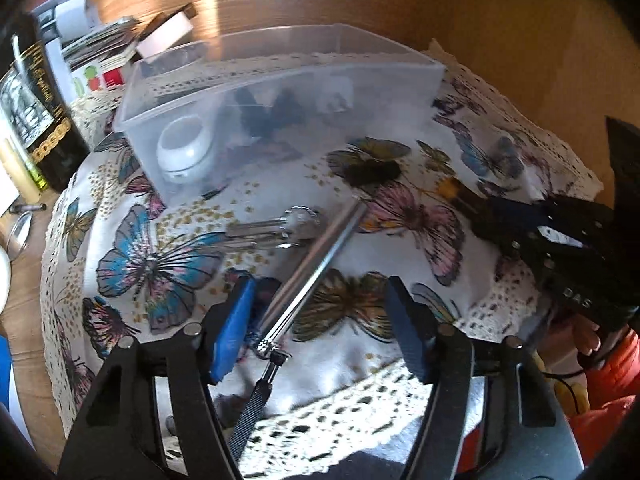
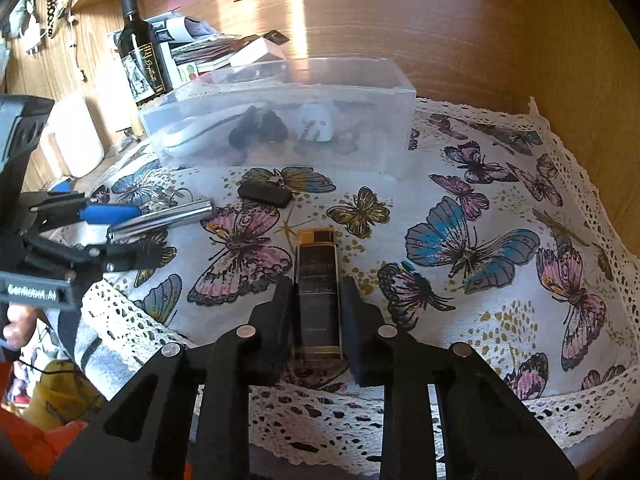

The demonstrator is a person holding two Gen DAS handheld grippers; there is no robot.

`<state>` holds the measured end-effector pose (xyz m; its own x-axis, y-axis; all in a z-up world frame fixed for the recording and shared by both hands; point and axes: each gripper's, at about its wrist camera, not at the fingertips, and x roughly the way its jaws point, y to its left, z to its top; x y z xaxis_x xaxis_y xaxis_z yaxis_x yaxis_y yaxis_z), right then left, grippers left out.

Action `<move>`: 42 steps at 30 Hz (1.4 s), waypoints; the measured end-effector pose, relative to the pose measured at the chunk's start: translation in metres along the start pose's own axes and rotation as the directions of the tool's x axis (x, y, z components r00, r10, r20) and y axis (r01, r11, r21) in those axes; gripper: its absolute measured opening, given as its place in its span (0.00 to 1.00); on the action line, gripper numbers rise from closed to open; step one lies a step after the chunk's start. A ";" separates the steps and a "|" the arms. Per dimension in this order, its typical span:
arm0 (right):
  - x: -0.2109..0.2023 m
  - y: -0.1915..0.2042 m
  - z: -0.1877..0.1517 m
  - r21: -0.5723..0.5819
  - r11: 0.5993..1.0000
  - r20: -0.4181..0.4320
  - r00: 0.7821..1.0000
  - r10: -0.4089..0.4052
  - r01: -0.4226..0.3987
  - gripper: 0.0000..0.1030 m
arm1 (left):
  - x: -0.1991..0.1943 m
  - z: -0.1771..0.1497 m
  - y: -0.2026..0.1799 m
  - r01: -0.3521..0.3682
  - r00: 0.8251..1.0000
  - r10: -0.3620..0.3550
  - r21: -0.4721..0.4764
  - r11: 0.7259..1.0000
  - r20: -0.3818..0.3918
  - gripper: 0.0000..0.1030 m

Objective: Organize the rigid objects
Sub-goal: 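Grasp the silver metal rod with the left tool while the right tool grasps the black-gold lighter, then place the rod into the box with the left tool while the right tool drops the lighter inside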

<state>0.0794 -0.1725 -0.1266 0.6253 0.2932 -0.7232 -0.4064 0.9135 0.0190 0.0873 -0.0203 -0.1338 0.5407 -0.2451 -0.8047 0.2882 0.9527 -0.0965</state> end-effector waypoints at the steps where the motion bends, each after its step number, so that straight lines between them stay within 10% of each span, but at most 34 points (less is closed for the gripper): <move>1: 0.000 0.000 0.000 0.002 1.000 0.001 1.000 -0.001 0.001 0.21 | 0.001 0.001 -0.003 -0.002 1.000 0.002 0.009 1.000 0.000 0.62; 9: -0.002 0.001 0.000 0.024 0.999 0.009 1.000 0.029 -0.029 0.21 | 0.013 0.013 -0.014 0.004 1.000 -0.004 0.014 1.000 0.011 0.15; 25: -0.028 -0.001 0.038 0.057 0.998 0.150 0.989 0.011 -0.020 0.21 | -0.032 0.012 -0.001 -0.033 0.984 0.040 -0.044 0.998 0.174 0.14; 42: -0.043 0.004 0.112 0.003 1.000 0.293 0.956 -0.015 0.015 0.21 | -0.099 0.071 0.018 -0.101 0.906 0.126 -0.083 0.991 0.404 0.14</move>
<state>0.1255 -0.1497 -0.0178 0.7992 0.3490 -0.4894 -0.3952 0.9186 0.0097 0.0953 0.0088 -0.0141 0.8455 -0.1751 -0.5045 0.1660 0.9841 -0.0633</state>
